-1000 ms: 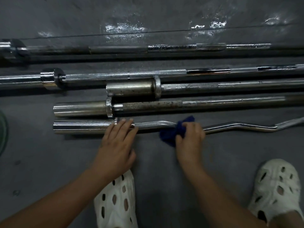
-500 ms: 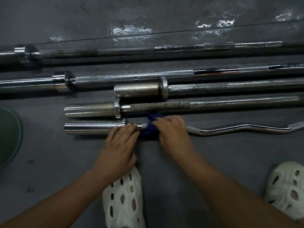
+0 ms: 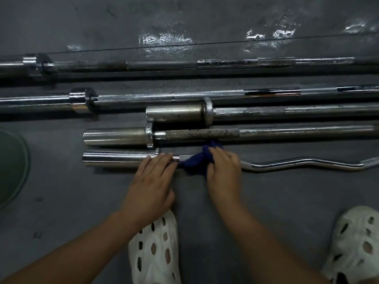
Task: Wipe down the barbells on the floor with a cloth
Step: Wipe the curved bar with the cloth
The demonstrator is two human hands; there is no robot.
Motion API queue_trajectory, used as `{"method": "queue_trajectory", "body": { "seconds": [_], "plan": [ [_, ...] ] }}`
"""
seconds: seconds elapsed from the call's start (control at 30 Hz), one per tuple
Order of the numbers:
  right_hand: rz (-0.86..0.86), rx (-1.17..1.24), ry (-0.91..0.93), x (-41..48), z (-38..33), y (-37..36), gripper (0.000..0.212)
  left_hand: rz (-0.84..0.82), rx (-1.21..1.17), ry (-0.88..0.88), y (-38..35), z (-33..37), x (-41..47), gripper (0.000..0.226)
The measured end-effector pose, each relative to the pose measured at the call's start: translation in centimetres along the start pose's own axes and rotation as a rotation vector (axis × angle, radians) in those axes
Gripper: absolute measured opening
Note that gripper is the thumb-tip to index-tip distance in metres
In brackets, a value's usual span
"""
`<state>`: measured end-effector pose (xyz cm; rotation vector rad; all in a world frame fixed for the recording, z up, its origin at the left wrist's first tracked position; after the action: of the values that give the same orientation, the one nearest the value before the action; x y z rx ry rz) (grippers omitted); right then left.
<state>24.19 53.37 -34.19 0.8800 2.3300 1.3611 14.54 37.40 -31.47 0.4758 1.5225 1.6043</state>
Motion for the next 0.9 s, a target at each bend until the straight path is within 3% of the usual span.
{"method": "queue_trajectory", "body": {
  "seconds": [0.03, 0.13, 0.17, 0.27, 0.3, 0.33, 0.43, 0.47, 0.6, 0.67, 0.8, 0.9],
  "plan": [
    [-0.005, 0.027, -0.01, -0.4, -1.6, -0.6, 0.043, -0.007, -0.004, 0.004, -0.2, 0.0, 0.1, 0.068],
    [-0.15, 0.018, 0.354, -0.4, -5.8, -2.1, 0.038, -0.035, -0.032, 0.014, -0.3, 0.2, 0.0, 0.067],
    [-0.177, -0.013, 0.35, 0.7, -4.6, -1.6, 0.037, -0.03, -0.031, 0.012, -0.1, 0.1, 0.0, 0.066],
    [-0.054, -0.099, -0.061, 1.8, 1.5, 1.0, 0.033, -0.014, -0.013, 0.004, 0.2, -0.2, 0.1, 0.064],
    [-0.036, -0.123, -0.123, 1.3, 1.6, 1.2, 0.033, -0.011, -0.013, 0.002, 0.2, -0.1, 0.3, 0.063],
    [-0.058, -0.145, -0.078, 0.8, 0.4, 0.7, 0.034, -0.012, -0.016, -0.002, 0.1, 0.2, 0.4, 0.063],
    [-0.165, -0.187, 0.326, -0.4, -2.9, -0.8, 0.044, -0.029, -0.036, -0.019, -0.3, 1.5, 0.6, 0.064],
    [-0.177, -0.202, 0.346, 0.1, -1.5, -0.3, 0.045, -0.021, -0.035, -0.027, -0.3, 1.7, 0.6, 0.064],
    [-0.042, -0.204, -0.003, -0.5, 4.7, 2.4, 0.04, 0.005, -0.015, -0.03, -0.1, 1.5, 0.7, 0.063],
    [-0.065, -0.186, 0.029, -1.3, 3.6, 1.5, 0.046, -0.016, -0.017, -0.039, -0.3, 2.2, 1.1, 0.063],
    [-0.16, -0.262, 0.36, 0.2, 5.3, 2.8, 0.044, -0.029, -0.012, -0.081, -0.4, 3.7, 1.2, 0.063],
    [-0.095, -0.21, 0.077, -0.6, 8.7, 4.7, 0.034, -0.022, 0.0, -0.053, -0.3, 3.1, 1.4, 0.064]
  ]
}}
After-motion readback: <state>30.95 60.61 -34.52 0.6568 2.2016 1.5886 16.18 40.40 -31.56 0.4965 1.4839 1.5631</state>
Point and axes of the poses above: each hand's wrist, its own x-axis towards the middle knuckle, its own y-axis out of the back of the hand, z = x × y, the point moved 5 cm from there along x, towards the middle knuckle, and after that the axes turned 9 degrees about y, right-handed, at the moved point
